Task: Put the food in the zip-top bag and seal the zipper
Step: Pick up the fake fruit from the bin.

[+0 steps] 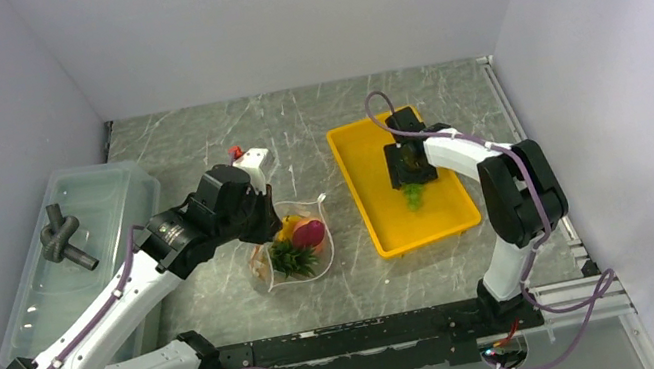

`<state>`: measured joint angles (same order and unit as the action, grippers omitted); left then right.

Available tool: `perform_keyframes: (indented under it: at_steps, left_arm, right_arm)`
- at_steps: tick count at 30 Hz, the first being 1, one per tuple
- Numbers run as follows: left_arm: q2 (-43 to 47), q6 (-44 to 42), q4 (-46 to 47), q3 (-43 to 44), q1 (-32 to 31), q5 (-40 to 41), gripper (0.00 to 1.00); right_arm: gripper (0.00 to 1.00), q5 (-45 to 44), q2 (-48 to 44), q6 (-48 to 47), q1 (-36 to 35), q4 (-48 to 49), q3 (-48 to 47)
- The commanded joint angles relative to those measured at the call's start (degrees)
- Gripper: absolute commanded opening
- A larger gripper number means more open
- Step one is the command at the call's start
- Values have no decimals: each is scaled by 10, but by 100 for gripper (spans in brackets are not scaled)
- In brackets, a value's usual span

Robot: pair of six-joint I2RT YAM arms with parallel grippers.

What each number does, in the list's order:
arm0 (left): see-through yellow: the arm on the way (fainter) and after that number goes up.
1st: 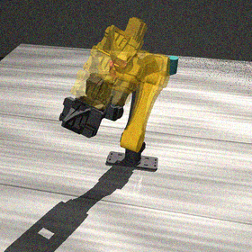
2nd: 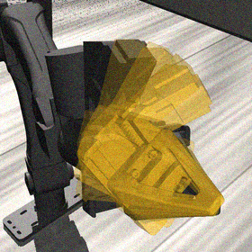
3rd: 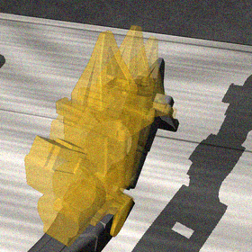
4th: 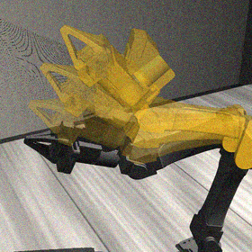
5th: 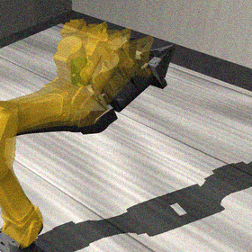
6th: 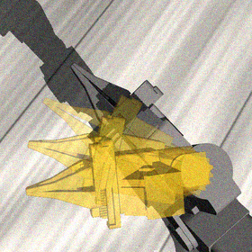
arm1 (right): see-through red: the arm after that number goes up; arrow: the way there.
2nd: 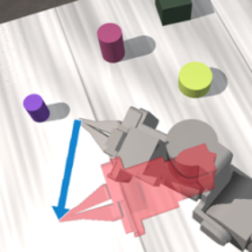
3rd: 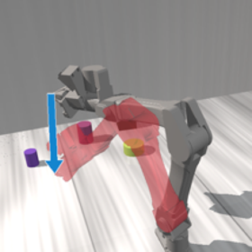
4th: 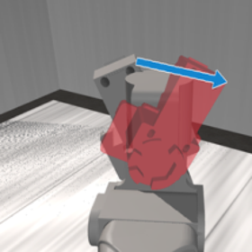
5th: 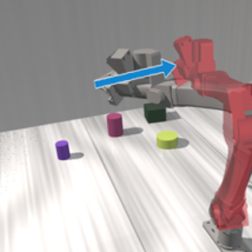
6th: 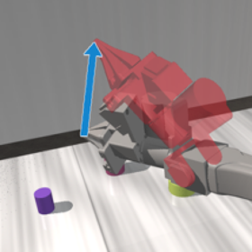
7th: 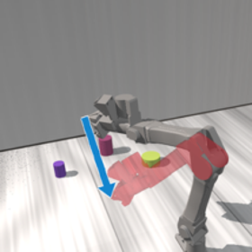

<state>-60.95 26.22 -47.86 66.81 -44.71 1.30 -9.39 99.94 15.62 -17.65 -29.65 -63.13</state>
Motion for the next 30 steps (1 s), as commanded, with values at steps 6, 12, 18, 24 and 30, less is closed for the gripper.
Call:
perform_keyframes:
  at_steps: [6, 12, 18, 24, 30]
  left_arm:
    - [13, 6, 8, 12, 0, -8, 0]
    - [12, 7, 11, 12, 1, -8, 0]
    - [11, 9, 12, 11, 0, -16, 0]
    - [12, 11, 11, 10, 1, -15, 0]
    - [10, 12, 14, 9, 0, -16, 0]
  right_arm:
    - [36, 13, -31, 9, 2, 8, -1]
    - [29, 18, -36, 10, 2, 9, 0]
    - [48, 20, -28, 18, 2, 24, 15]
    - [51, 25, -17, 24, 2, 39, 25]
    - [48, 28, -4, 26, 1, 44, 27]
